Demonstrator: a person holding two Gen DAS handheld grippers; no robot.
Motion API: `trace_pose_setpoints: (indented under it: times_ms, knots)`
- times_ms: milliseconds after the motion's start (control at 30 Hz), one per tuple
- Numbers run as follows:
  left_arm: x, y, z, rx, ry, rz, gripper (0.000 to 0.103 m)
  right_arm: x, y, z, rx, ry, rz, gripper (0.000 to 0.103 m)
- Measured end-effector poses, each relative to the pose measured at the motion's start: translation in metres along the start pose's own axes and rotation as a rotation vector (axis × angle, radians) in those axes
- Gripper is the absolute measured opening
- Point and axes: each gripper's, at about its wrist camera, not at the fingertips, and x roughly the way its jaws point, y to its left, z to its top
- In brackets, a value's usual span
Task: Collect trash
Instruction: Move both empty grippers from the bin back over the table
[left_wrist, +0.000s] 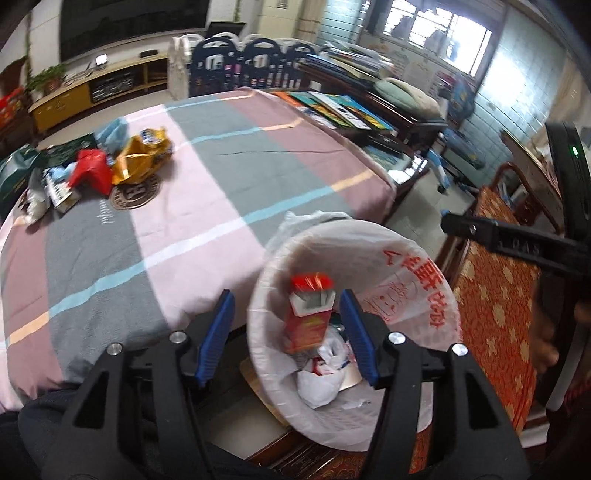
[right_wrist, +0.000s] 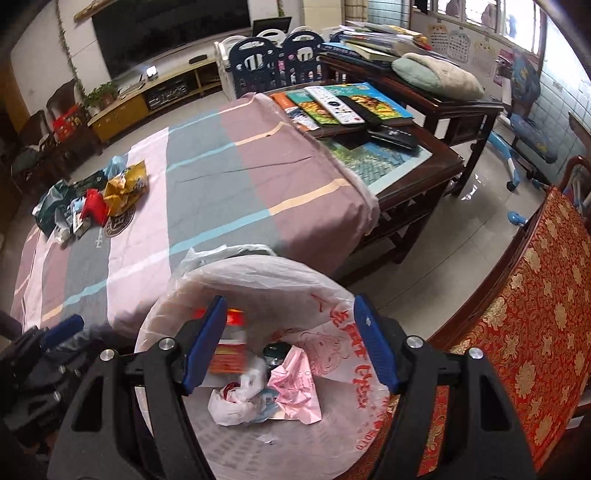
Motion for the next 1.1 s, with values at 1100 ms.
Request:
trace_pose_setpoints:
  times_ms: [1100]
  knots:
    - [-0.094,0.134,-0.015,-0.324,-0.217,0.445,0.084,-0.047,0.123,0.011,-0.125,-0.439,-0.011,0.100]
